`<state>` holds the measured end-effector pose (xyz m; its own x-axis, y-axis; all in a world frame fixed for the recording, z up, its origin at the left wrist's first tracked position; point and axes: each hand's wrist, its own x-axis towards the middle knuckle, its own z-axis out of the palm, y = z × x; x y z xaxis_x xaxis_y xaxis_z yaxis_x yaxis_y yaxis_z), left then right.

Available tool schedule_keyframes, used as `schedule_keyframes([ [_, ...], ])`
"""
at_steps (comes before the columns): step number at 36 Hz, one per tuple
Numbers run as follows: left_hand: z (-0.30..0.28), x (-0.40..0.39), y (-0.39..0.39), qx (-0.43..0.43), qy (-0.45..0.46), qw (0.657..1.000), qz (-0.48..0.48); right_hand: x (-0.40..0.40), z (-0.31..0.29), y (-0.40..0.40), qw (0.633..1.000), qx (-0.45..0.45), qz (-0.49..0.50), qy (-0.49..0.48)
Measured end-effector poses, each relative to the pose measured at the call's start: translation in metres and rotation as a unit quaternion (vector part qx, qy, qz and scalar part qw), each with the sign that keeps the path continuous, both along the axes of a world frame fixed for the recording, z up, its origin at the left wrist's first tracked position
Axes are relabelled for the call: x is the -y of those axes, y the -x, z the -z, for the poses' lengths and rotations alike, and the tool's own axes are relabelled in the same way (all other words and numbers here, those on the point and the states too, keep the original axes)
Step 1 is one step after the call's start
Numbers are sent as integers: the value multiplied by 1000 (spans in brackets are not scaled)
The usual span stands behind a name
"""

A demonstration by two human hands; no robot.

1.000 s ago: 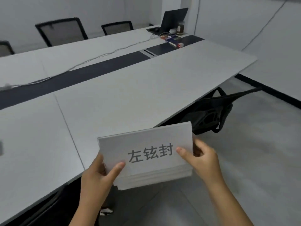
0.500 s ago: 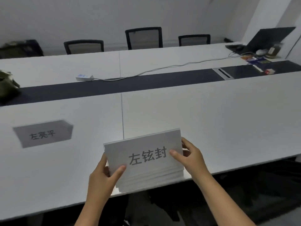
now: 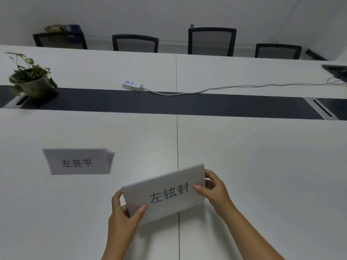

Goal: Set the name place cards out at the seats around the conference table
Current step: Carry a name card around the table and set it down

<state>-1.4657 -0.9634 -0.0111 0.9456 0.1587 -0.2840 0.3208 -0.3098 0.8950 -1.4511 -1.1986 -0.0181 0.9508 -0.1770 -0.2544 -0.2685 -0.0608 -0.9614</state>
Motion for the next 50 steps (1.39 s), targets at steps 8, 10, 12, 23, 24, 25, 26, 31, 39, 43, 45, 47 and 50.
schedule_keyframes([
  [8, -3, -8, -4, -44, -67, 996, -29, -2, -3, -5, 993, 14, -27, 111],
  [10, -10, -9, -5, -9, -84, 995, -62, -3, -8, -7, 990, 34, -37, 135],
  [12, -17, -7, -6, 58, -100, 991, -72, -5, -14, -9, 987, 52, -54, 142],
  [23, -27, 26, -3, 210, -57, 963, -159, -11, -33, -10, 978, 128, -3, 167],
  [24, -30, 28, -1, 224, -53, 959, -166, -10, -37, -7, 976, 140, -1, 166],
  [25, -33, 32, 1, 238, -41, 955, -173, -8, -42, -5, 975, 151, 4, 163],
  [26, -37, 35, 2, 254, -26, 950, -179, -6, -48, -1, 974, 163, 11, 160],
  [31, -61, 71, 7, 277, 35, 942, -189, 28, -81, 20, 971, 201, 70, 106],
  [39, -69, 201, 10, 235, 201, 948, -72, 150, -84, 68, 950, 187, 210, 139],
  [43, -50, 262, 1, 172, 233, 957, 7, 207, -65, 84, 947, 148, 261, 115],
  [45, -34, 290, -2, 145, 229, 962, 38, 232, -49, 88, 950, 115, 271, 102],
  [47, -20, 314, -5, 118, 218, 967, 59, 253, -33, 87, 950, 89, 279, 104],
  [50, 2, 340, -9, 81, 201, 974, 65, 278, -9, 81, 952, 63, 276, 117],
])
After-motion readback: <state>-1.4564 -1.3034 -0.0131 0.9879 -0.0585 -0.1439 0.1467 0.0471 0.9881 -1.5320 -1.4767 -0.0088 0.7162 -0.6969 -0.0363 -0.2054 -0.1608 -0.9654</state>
